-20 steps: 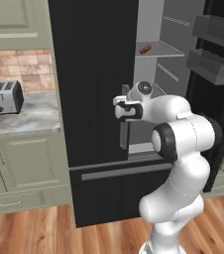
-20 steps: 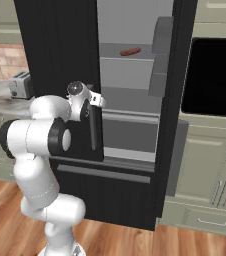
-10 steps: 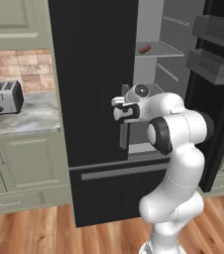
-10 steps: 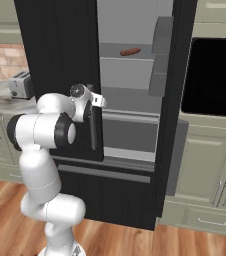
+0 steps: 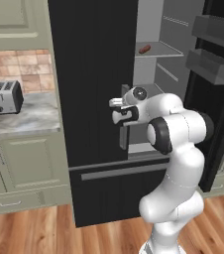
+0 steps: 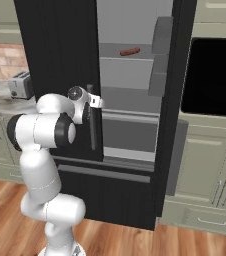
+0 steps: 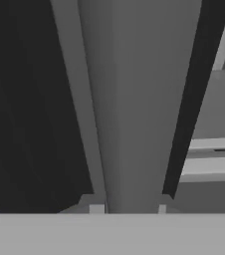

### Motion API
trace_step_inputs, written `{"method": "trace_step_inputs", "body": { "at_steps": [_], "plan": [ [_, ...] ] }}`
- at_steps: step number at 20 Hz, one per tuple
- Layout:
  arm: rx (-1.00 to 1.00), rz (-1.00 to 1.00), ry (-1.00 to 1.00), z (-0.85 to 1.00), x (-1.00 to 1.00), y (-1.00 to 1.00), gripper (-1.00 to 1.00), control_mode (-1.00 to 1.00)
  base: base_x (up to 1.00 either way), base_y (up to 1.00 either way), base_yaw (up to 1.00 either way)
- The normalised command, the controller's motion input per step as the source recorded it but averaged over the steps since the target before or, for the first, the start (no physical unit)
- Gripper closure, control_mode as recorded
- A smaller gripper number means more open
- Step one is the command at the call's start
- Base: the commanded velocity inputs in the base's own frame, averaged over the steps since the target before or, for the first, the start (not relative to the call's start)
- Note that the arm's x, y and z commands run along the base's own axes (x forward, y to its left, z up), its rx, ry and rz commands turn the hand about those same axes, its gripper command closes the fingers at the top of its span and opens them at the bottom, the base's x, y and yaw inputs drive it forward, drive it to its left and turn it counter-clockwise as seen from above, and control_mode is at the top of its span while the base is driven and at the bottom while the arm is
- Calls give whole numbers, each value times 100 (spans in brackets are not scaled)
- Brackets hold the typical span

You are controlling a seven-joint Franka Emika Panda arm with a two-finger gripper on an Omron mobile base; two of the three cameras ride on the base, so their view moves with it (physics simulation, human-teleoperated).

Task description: Move the hot dog bun to the plate on the dining table and place the condiment next to that plate. Then navigate to the fridge and take the sausage and place it on the plate as well.

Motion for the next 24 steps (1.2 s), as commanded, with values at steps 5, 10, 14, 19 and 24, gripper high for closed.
{"method": "trace_step_inputs", "body": {
  "at_steps": [5, 10, 14, 19, 24],
  "plan": [
    [1, 1, 0, 0, -42, 52, 100, -100, 0, 0, 0],
    [0, 4, 0, 0, -71, 55, 100, -100, 0, 0, 0],
    [0, 4, 0, 0, -79, 65, 100, -100, 0, 0, 0],
    [0, 6, 0, 0, -83, 74, 100, -100, 0, 0, 0],
    [0, 5, 0, 0, -80, 82, 100, -100, 0, 0, 0]
  ]
}}
